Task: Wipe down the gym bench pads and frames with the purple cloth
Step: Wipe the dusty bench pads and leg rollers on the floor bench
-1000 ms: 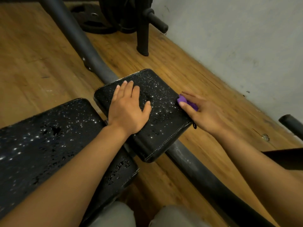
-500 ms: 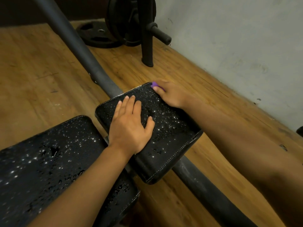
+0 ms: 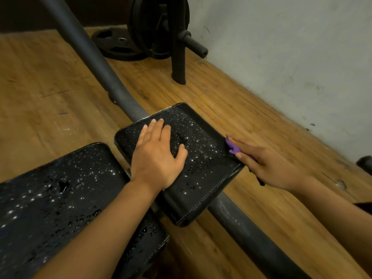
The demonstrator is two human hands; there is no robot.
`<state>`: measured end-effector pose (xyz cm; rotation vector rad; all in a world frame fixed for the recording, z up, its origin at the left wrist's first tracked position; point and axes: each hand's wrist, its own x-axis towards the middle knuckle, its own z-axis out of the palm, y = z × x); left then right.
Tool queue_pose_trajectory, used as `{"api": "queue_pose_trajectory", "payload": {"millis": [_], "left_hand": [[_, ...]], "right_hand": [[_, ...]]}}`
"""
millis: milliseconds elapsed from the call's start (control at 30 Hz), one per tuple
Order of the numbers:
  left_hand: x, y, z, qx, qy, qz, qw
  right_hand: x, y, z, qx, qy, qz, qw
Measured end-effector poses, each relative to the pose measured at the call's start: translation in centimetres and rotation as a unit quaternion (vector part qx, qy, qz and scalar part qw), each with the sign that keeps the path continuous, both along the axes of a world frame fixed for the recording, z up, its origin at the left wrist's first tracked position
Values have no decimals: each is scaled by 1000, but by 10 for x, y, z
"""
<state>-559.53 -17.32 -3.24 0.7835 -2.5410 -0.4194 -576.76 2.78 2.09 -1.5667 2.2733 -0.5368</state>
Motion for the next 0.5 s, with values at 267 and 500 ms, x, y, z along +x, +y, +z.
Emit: {"api": "queue_pose_trajectory", "payload": {"millis": [267, 500], "left_hand": [[0, 2, 3, 0, -12, 6, 1000], [1, 0, 4, 18, -1, -3, 1000]], "right_hand": [[-18, -117, -7, 19, 71, 13, 997], [-22, -168, -16, -23, 75, 25, 997]]}}
